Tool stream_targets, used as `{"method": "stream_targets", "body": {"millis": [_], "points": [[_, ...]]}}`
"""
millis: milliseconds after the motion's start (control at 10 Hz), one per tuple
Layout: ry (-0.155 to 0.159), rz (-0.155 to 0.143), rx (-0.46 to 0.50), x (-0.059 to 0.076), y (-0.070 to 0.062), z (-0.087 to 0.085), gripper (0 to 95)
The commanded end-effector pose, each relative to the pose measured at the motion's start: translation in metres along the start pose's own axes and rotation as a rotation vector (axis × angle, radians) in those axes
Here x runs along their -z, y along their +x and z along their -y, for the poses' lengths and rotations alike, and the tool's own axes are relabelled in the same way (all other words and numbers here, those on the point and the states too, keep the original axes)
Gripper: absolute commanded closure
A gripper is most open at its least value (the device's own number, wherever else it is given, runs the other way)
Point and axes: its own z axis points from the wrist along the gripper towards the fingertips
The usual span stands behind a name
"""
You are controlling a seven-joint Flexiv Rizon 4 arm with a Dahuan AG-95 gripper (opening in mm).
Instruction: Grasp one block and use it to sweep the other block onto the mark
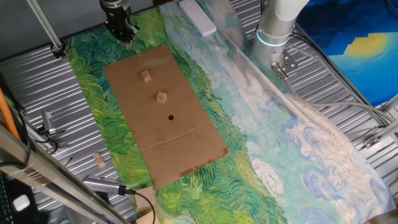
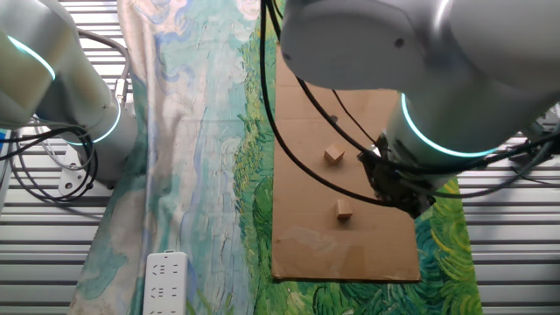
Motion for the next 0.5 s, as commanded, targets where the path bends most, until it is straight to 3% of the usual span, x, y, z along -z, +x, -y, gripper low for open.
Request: {"method": "stream_targets", "body": {"millis": [100, 400, 500], "points": [[-0.004, -0.001, -0.016, -0.0005, 0.0006, -0.0009, 95.0], [-0.016, 0.009, -0.03, -0.0005, 0.0006, -0.0009, 95.0], [-0.028, 0.037, -0.048, -0.0005, 0.0006, -0.0009, 95.0]]}}
